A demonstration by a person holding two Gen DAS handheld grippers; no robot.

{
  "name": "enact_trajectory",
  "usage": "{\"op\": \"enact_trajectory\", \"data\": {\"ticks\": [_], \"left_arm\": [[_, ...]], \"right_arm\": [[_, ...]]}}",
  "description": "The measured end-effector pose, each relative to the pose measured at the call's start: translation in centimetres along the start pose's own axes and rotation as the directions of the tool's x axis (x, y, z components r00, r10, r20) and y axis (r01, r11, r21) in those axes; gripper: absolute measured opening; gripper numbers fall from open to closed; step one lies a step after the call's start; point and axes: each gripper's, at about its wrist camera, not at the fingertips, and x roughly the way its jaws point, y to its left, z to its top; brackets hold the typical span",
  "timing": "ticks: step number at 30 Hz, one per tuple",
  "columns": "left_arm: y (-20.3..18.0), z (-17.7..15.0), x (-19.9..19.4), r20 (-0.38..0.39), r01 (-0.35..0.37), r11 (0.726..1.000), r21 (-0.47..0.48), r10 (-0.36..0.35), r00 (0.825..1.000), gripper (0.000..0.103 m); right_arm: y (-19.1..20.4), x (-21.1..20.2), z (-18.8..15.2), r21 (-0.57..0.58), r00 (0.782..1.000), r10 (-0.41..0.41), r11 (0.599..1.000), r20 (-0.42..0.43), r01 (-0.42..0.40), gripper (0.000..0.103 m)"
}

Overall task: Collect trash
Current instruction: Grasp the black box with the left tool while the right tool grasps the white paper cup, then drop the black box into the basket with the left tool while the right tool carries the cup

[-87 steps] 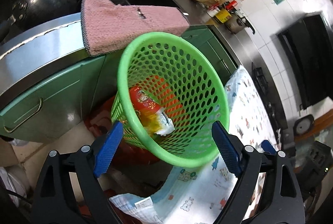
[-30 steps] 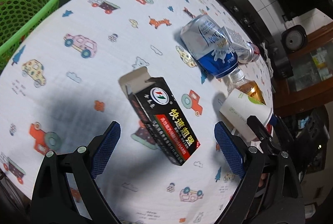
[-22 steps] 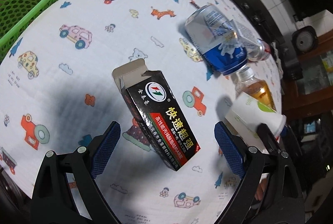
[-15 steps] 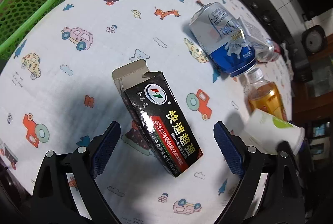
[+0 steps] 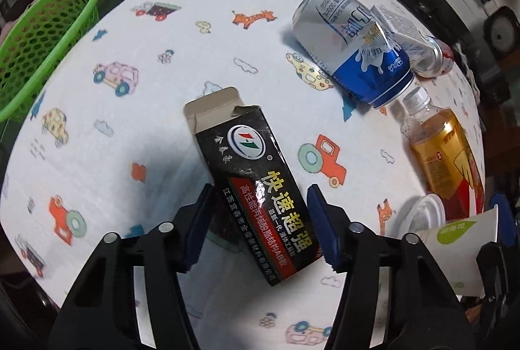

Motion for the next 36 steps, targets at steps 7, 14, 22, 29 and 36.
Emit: {"op": "enact_trajectory", "data": {"ticks": [7, 14, 22, 29, 36], "left_arm": [[1.9, 0.4, -2.1, 0.033, 0.084, 0.994, 0.07, -0.087, 0.996, 0.051], [5.9, 1.4, -5.2, 0.096, 0.141, 0.987, 0.073, -0.148, 0.984, 0.051], [12.1, 3.8, -7.8, 0.167, 0.149, 0.988, 0.04, -0.154, 0.974, 0.05], [20.4, 7.4, -10.1, 0.253, 0.124, 0.991, -0.041, -0.11, 0.961, 0.05], [26.8, 10.7, -10.1, 0.285, 0.072, 0.991, -0.114, -0.037, 0.958, 0.05]], "right_arm": [[1.8, 0.2, 0.3, -0.036, 1.0, -0.01, 0.999, -0.021, 0.009, 0.062], [4.5, 1.1, 1.7, -0.082, 0.999, -0.016, 0.997, -0.035, 0.013, 0.062], [8.3, 3.8, 4.2, -0.132, 0.998, -0.014, 0.991, -0.056, 0.007, 0.062], [12.5, 7.3, 7.0, -0.175, 0.997, 0.007, 0.984, -0.079, -0.021, 0.062], [16.8, 10.9, 9.6, -0.218, 0.994, 0.047, 0.974, -0.095, -0.067, 0.062]]}}
